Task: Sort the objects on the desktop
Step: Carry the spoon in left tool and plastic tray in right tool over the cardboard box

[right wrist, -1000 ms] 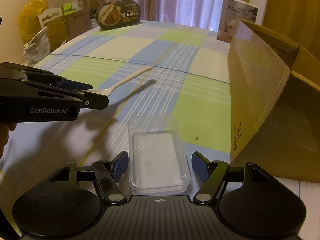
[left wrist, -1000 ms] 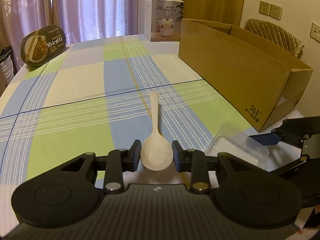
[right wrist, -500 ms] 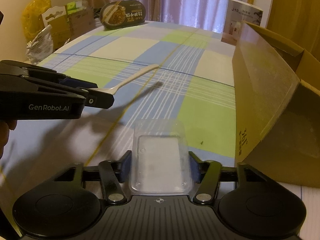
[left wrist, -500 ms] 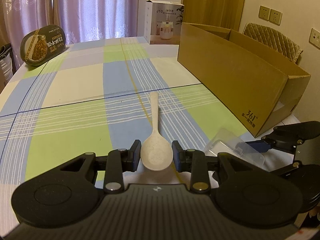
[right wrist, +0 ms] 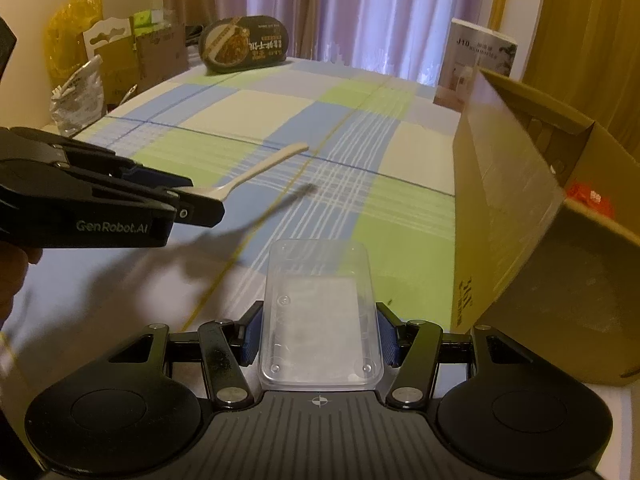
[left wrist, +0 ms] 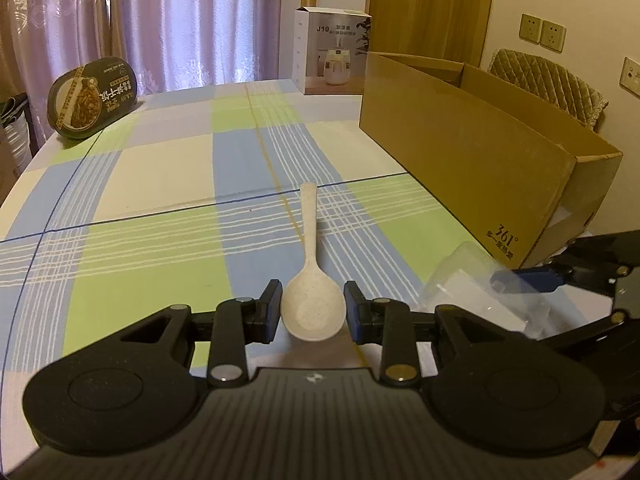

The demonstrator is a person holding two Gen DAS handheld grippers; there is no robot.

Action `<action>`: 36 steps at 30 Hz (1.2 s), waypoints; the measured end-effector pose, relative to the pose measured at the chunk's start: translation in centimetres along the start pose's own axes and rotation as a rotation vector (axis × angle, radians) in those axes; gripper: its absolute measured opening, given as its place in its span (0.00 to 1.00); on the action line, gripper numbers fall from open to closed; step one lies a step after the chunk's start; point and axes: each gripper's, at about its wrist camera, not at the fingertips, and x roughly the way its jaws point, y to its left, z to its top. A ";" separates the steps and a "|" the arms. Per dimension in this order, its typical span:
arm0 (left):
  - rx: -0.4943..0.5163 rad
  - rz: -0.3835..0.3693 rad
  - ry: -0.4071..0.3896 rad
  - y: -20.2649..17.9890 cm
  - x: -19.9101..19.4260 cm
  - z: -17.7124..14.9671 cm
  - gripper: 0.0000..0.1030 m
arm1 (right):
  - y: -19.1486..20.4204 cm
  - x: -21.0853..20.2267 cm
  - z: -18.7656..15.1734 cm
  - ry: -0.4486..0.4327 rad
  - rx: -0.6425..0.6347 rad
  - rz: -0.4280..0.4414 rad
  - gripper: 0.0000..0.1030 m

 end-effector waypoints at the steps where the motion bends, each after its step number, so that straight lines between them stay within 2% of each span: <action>1: 0.002 0.004 -0.002 0.0 -0.2 0.0 0.27 | 0.0 -0.2 0.1 -0.005 -0.002 0.000 0.52; 12: -0.002 0.033 -0.040 -0.9 -2.5 1.8 0.27 | -0.4 -3.5 1.1 -0.077 0.017 -0.010 0.52; 25: 0.021 0.045 -0.088 -5.2 -6.6 4.0 0.27 | -2.4 -9.1 2.1 -0.204 0.078 -0.022 0.52; 36: 0.043 -0.005 -0.119 -9.1 -7.4 6.6 0.27 | -6.8 -13.4 2.8 -0.300 0.133 -0.106 0.52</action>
